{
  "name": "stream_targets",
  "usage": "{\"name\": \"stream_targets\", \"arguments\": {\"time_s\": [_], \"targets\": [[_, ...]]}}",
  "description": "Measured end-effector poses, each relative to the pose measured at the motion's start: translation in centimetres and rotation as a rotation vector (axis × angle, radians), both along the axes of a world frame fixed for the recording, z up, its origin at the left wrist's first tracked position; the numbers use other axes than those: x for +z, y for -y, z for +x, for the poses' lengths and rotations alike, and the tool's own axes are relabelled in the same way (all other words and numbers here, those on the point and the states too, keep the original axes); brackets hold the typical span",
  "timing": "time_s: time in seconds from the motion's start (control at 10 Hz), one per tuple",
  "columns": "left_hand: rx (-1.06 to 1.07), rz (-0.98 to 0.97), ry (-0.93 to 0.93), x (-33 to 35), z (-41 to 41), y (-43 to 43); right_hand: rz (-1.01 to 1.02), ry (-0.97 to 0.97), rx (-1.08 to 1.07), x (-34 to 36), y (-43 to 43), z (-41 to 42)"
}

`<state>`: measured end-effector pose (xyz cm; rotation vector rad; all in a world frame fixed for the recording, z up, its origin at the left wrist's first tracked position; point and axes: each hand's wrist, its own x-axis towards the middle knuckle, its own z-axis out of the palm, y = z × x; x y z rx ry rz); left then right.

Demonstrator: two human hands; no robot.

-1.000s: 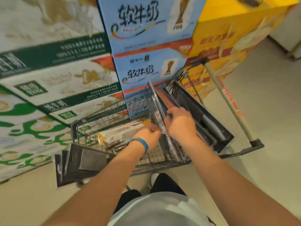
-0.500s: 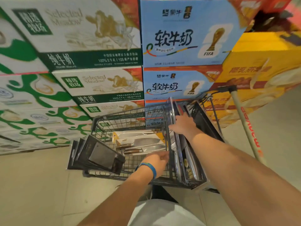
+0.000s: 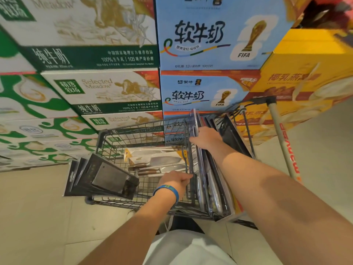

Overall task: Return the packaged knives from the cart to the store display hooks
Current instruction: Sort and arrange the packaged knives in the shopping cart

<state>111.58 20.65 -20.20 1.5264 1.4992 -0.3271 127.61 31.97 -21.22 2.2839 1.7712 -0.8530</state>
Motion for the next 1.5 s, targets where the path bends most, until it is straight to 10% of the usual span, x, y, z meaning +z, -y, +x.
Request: {"name": "stream_targets", "arguments": {"time_s": [0.2, 0.6, 0.7, 1.0, 1.2, 1.5], "targets": [[0.216, -0.103, 0.094, -0.5, -0.1, -0.1, -0.059, -0.04, -0.093, 0.4, -1.3, -0.9], [0.41, -0.277, 0.337, -0.8, 0.2, -0.7, 0.648, -0.044, -0.292, 10.0, 7.5, -1.4], [0.274, -0.137, 0.219, 1.3, -0.5, -1.5, 1.017, -0.162, -0.388, 13.9, 10.6, -2.2], [0.433, 0.398, 0.727, 15.3, -2.7, -7.8, 1.639, -0.216, -0.192, 24.2, 10.7, -7.8], [0.441, 0.565, 1.209, 27.6, -7.7, -9.1, 1.692, -0.452, -0.06, 27.2, 9.7, -13.5], [0.595, 0.162, 1.201, 22.7, -14.8, -9.5, 1.475, -0.379, 0.202, 15.1, 12.5, -20.6]]}}
